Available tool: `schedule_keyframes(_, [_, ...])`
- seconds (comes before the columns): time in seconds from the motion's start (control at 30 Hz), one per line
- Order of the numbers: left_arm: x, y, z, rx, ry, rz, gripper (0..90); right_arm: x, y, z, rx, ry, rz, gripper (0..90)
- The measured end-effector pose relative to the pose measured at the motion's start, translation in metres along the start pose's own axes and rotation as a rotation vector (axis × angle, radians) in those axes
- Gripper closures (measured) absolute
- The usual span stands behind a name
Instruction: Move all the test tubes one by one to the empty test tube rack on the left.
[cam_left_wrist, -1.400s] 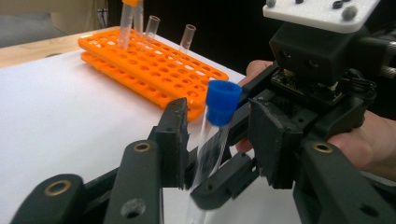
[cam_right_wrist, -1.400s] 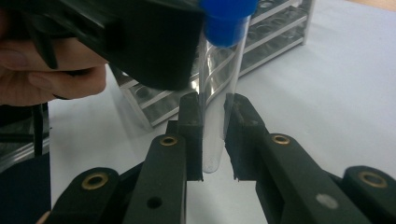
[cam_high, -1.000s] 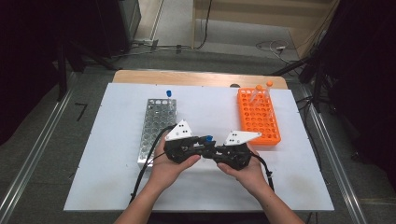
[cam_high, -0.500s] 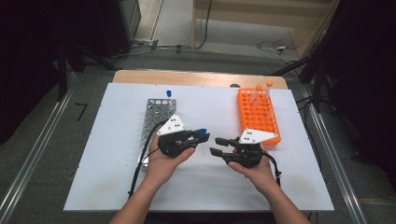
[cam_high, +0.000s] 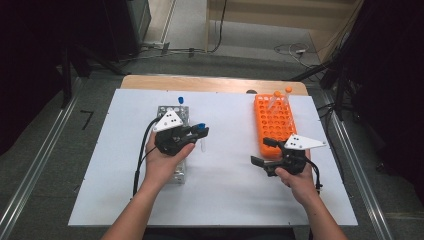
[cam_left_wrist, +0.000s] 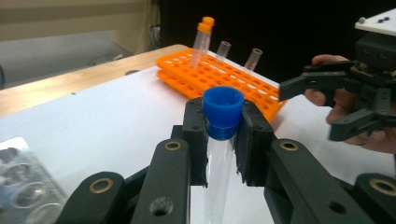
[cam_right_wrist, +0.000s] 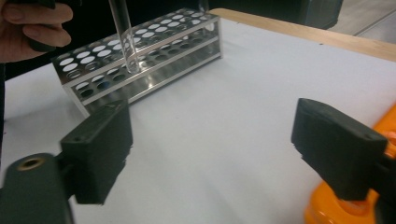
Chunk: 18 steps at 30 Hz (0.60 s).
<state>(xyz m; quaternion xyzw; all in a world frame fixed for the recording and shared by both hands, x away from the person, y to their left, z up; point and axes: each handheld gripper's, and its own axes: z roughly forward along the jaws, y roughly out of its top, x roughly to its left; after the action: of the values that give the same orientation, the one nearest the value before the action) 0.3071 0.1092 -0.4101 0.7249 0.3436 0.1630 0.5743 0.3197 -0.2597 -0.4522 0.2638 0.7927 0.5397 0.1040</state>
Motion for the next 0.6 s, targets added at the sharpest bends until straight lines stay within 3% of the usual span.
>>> schedule_keyframes(0.17, [0.017,0.007,-0.006,-0.018,0.053,-0.007,76.9,-0.015,-0.007,-0.01,0.009,-0.015,0.011,0.0])
schedule_keyframes(0.37, [0.031,0.012,-0.011,-0.034,0.1,-0.015,76.9,-0.028,-0.012,-0.02,-0.016,-0.013,0.049,0.0])
schedule_keyframes(0.6, [0.049,0.018,-0.011,-0.047,0.158,-0.017,76.9,-0.035,-0.015,-0.026,-0.032,-0.046,0.071,0.0])
